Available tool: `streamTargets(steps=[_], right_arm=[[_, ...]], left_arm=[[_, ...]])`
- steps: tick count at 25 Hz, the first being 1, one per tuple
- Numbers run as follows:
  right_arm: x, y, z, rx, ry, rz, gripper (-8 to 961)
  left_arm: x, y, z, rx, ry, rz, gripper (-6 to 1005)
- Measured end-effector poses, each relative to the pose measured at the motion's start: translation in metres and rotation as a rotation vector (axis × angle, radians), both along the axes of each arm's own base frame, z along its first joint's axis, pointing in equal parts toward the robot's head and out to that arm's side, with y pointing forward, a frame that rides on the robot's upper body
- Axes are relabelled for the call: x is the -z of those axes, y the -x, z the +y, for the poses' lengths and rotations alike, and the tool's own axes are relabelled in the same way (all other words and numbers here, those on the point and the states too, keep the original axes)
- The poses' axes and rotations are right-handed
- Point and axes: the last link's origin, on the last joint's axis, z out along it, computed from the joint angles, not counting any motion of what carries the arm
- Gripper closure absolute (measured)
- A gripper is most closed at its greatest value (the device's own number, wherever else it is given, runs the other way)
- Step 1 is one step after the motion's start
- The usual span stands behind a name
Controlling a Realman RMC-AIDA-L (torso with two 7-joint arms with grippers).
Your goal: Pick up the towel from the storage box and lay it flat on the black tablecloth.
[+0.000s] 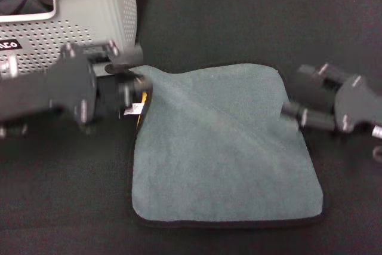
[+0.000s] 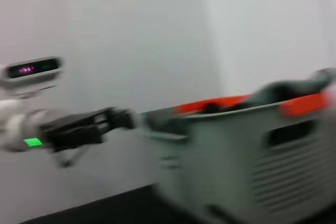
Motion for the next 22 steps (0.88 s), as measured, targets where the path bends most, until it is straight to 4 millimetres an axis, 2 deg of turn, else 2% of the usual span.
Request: streamTargets(steps=[2,5,10,22], right_arm=[[0.004,0.004,-0.008,-0.052,0.065,-0.005,121],[0.011,0.011,-0.020,-0.100,0.116,0.017,121],[0.016,0.017,-0.025,-0.129,0.130,0.036,121],[0.017,0.032,-0.023,-0.203,0.161,0.056,121]], left_arm=[[0.005,-0.001,-0.015,0.098,-0.025,-0.008,521],[0.009,0.001,-0.022,0.109,-0.001,-0.010,507],[0.010,0.007,-0.022,0.081,0.027,-0.022,484],[0.014,0.005,-0.019,0.070,0.138,0.005,427]])
